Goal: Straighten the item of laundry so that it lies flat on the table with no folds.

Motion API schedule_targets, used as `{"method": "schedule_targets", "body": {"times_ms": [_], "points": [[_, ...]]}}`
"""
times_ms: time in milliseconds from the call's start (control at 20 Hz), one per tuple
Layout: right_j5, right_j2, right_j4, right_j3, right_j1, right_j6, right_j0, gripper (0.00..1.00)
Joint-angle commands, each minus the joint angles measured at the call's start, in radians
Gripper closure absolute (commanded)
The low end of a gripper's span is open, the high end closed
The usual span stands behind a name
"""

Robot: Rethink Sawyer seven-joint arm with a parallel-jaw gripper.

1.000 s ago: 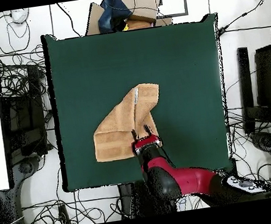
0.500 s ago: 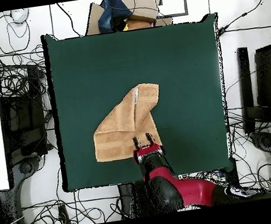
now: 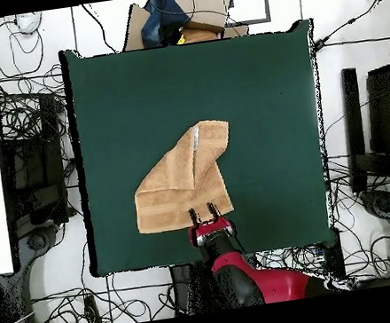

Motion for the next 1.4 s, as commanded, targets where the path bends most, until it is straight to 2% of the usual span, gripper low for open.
{"method": "schedule_targets", "body": {"times_ms": [50, 350, 450, 950, 1400], "points": [[0.009, 0.048, 0.052, -0.111, 0.056, 0.285, 0.058, 0.00], [-0.034, 0.099, 0.022, -0.141, 0.060, 0.300, 0.050, 0.00], [-0.001, 0.120, 0.034, -0.136, 0.031, 0.298, 0.047, 0.00], [0.075, 0.147, 0.038, -0.185, 0.006, 0.268, 0.054, 0.00], [0.088, 0.094, 0.048, -0.284, 0.060, 0.237, 0.101, 0.00]]}}
